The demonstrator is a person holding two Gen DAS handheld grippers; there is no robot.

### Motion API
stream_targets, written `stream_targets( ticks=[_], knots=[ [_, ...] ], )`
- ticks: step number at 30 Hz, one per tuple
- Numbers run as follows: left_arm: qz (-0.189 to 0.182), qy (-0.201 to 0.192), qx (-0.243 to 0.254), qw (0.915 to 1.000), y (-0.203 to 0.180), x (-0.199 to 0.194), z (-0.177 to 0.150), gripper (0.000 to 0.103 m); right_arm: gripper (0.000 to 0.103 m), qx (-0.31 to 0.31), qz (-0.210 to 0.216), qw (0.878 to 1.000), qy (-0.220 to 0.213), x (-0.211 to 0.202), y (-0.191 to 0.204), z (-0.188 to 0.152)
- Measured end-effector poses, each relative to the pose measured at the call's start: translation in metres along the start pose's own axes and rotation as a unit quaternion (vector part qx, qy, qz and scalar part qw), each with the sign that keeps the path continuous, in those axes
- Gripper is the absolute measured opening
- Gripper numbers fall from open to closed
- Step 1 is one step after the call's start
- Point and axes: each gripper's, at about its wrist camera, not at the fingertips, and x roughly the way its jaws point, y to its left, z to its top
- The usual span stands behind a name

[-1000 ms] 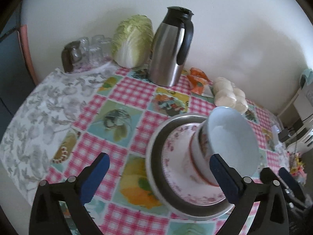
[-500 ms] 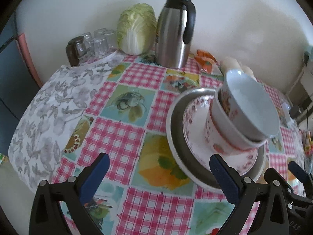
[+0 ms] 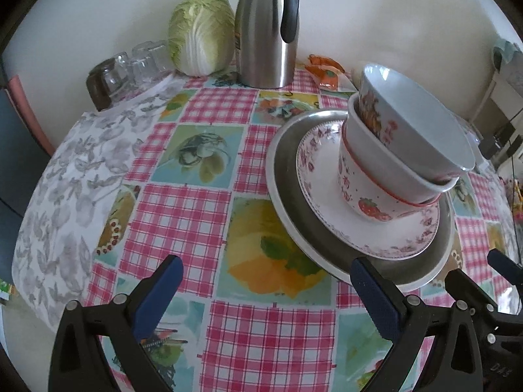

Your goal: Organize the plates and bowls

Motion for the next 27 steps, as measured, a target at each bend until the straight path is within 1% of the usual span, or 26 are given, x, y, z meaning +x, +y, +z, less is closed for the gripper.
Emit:
stream_targets(
  ticks=[4,13,16,21,24,27],
  knots=[
    [0.011,0.007,0.014,0.9998,0.003,0.006,-0.002,0.103,0.097,-0.003,-0.004,1.000,0.004,0.002,0.002,-0.002],
    [0.021,0.004,0.030,0.9993,0.014,0.011,-0.003,0.103,0.097,-0.010,-0.013,1.000,0.011,0.007,0.006,-0.003],
    [0.013,0.007,0.028,0.9995,0.018,0.014,-0.003,0.103,0.097,-0.011,-0.015,1.000,0.011,0.008,0.007,-0.002],
    [0.012,0.014,0.035,0.9992,0.017,0.018,-0.005,0.103,0.097,-0.017,-0.020,1.000,0.014,0.010,0.010,-0.002],
    [0.004,0.017,0.036,0.9992,0.017,0.020,-0.005,0.103,0.097,-0.021,-0.023,0.999,0.015,0.012,0.012,-0.002],
    [0.005,0.022,0.039,0.9990,0.016,0.022,-0.005,0.103,0.097,-0.028,-0.025,0.999,0.016,0.013,0.015,-0.002]
  ],
)
